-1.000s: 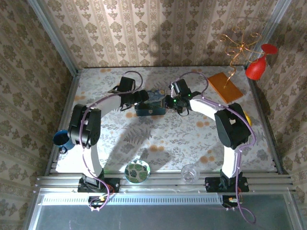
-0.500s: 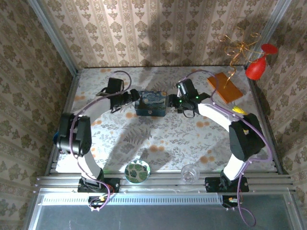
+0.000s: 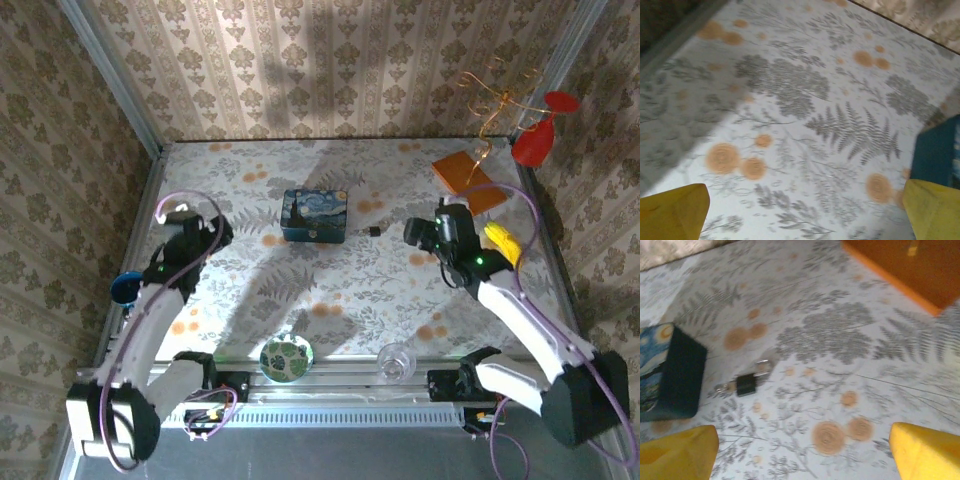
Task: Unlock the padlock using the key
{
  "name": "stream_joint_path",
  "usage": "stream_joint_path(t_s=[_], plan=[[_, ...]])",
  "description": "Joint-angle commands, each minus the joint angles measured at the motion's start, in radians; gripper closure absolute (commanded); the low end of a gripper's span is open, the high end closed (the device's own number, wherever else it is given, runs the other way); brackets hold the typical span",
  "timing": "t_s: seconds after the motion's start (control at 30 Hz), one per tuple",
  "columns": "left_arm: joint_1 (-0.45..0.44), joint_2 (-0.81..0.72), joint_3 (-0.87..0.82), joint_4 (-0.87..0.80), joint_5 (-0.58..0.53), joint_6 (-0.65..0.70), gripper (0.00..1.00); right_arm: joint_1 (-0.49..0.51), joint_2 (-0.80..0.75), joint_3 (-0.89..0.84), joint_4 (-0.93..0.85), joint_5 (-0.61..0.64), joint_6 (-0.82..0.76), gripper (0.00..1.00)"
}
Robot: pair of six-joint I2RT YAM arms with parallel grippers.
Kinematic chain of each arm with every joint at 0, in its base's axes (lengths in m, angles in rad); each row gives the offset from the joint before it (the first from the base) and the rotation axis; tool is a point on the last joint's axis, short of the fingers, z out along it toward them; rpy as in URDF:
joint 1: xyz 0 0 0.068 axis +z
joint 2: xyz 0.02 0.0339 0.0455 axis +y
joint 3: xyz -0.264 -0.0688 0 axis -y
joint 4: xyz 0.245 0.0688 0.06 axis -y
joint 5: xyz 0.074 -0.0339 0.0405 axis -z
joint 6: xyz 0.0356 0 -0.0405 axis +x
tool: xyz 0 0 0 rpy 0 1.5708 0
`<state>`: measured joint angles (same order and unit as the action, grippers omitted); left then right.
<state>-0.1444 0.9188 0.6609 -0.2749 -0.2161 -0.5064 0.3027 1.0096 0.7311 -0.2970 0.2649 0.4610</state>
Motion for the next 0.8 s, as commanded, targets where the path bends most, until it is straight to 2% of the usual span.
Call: stream_joint_path(t_s=[0.0,0.03,0.37,0.47,0.57,0.67,0.77], plan=[[0.021,-0.112,-0.100,0.104,-0.079,0.070,0.00,-0.025,-0.118,-0.075,-0.014,0.144,-0.023,0.05],[0.023,-0.141,-0.124,0.126,-0.086,0.081,0.00,-0.028,-0.157,-0.097,-0.009,0.162,-0.027,0.00],[0.029,-0.206,-0.247,0.301,-0.155,0.198,0.00,-0.043,-0.431,-0.316,0.182,0.292,-0.121,0.00],[0.031,-0.206,-0.305,0.436,-0.170,0.242,0.00,-0.049,-0.439,-0.380,0.262,0.359,-0.128,0.00],[0.034,-0.176,-0.358,0.596,-0.165,0.312,0.00,-0.063,-0.427,-0.453,0.387,0.364,-0.180,0.00],[0.045,-0.107,-0.381,0.717,-0.139,0.379,0.00,-0.098,-0.403,-0.499,0.501,0.315,-0.238,0.00],[0.066,-0.022,-0.371,0.769,-0.093,0.397,0.00,-0.134,-0.356,-0.525,0.599,0.258,-0.286,0.00]])
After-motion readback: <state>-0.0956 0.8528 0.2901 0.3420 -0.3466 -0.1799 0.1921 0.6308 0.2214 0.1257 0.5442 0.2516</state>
